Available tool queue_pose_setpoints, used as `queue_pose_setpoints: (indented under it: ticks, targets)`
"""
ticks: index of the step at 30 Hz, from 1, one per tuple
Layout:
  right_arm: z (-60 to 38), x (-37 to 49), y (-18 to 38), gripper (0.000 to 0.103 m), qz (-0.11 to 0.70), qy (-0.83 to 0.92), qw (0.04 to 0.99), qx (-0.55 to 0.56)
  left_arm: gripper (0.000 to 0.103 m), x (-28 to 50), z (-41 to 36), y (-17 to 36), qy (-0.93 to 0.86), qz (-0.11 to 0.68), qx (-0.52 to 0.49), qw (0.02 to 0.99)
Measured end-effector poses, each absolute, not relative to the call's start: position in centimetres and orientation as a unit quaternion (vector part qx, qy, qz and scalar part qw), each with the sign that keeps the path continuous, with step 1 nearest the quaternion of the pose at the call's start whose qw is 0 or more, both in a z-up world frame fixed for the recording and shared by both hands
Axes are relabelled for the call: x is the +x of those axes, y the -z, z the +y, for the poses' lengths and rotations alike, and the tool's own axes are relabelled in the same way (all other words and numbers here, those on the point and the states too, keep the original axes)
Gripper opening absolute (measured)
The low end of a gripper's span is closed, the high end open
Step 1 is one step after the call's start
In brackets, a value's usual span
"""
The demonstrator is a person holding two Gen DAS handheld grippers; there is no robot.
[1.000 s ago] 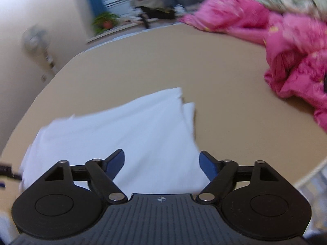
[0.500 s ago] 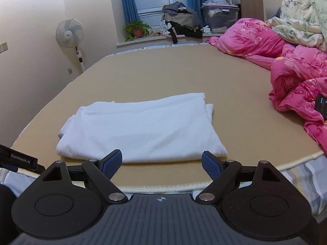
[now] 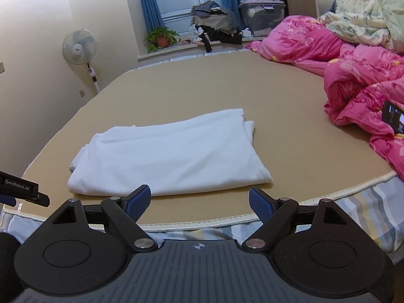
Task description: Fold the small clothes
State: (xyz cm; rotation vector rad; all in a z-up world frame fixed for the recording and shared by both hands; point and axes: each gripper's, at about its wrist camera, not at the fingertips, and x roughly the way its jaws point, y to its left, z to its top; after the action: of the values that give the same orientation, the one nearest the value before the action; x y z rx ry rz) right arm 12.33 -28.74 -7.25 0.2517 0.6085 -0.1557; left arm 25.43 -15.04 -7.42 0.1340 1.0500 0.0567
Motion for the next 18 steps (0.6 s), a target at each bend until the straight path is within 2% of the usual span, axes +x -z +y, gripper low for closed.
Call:
queue_pose_setpoints:
  ticks: [18]
  targets:
    - [-32.2,16.1,10.0,0.086,0.310,0.094,0.930,0.176,0.094,29.1,-15.6,8.6,-0.048,0.520,0.063,0.850]
